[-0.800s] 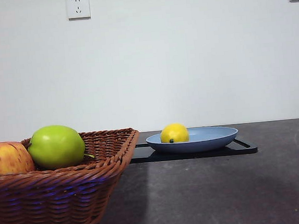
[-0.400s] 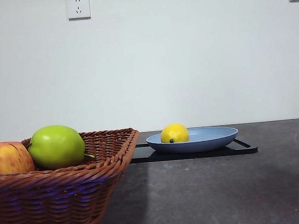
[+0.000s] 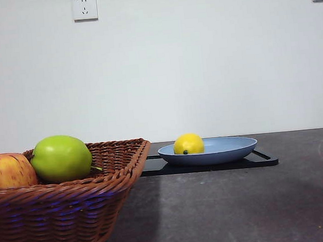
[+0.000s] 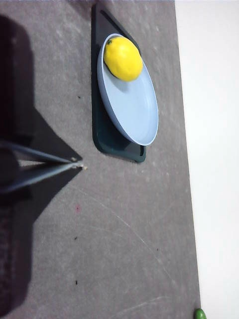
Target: Take the lemon from the basket,put the lemon in the plate,hand out the plate
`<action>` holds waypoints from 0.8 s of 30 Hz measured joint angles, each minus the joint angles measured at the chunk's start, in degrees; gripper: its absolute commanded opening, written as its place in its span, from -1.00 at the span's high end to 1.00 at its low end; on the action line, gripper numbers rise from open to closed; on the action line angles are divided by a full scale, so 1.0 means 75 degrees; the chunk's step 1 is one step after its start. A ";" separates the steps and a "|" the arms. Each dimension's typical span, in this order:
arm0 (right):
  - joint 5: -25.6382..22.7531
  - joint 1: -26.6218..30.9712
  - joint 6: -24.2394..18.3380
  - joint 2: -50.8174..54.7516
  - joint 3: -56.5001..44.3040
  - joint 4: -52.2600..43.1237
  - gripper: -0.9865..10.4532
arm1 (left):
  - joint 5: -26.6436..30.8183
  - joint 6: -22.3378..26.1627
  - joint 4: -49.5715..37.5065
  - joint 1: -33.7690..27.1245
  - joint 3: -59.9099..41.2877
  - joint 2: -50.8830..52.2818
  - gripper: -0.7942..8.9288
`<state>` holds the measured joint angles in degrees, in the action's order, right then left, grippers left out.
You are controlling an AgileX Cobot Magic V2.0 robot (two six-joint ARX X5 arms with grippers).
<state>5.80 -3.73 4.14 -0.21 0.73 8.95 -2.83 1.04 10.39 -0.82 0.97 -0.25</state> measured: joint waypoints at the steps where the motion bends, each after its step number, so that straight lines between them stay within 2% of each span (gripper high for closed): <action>1: -0.0003 0.0000 0.0026 0.0000 0.0000 0.0000 0.81 | 0.0000 0.0000 0.0000 0.0000 0.0000 0.0000 0.82; 24: 0.0000 0.0000 0.0111 0.0000 0.0000 0.0000 0.81 | 0.0000 0.0000 0.0000 0.0000 0.0000 0.0000 0.82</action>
<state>5.80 -3.73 4.97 -0.21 0.73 8.95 -2.83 1.04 10.39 -0.82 0.97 -0.25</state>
